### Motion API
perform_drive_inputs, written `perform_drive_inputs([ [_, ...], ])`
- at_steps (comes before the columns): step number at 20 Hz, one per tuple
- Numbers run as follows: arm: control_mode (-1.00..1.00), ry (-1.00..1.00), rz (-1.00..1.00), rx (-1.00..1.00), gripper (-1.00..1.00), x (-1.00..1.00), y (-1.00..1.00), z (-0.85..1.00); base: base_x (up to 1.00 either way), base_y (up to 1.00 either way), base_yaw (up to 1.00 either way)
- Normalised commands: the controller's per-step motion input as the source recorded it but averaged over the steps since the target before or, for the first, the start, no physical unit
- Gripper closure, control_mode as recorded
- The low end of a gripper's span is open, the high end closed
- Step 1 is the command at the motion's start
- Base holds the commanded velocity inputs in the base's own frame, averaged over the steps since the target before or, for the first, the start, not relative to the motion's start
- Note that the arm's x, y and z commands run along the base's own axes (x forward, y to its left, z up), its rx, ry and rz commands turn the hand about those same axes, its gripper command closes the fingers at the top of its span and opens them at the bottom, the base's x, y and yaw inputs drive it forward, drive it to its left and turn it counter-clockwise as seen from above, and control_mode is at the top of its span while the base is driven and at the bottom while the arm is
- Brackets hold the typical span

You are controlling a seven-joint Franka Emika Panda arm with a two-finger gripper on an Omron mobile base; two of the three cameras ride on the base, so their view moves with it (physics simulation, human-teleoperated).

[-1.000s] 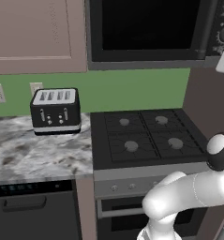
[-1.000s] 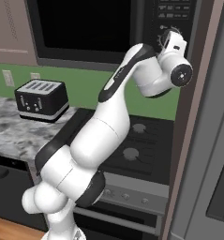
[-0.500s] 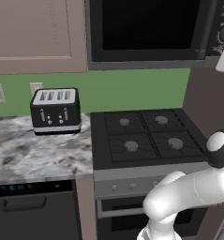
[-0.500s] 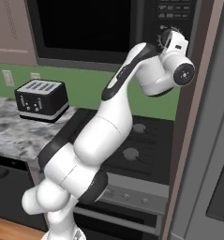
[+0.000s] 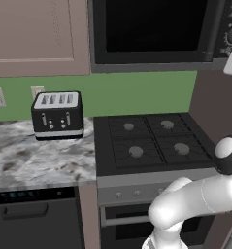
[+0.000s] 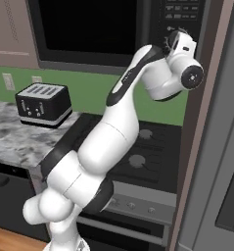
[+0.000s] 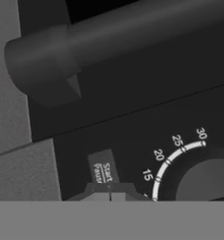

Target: Place the bowl containing the corn and tomato in the microwave. Close the microwave door and press the start button to microwave the meal.

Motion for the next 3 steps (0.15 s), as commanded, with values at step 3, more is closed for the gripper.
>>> perform_drive_inputs([
  [3, -1.00, 0.09, -0.15, -0.10, 1.00, 0.20, 0.57, 0.00, 0.00, 0.00, 0.00],
])
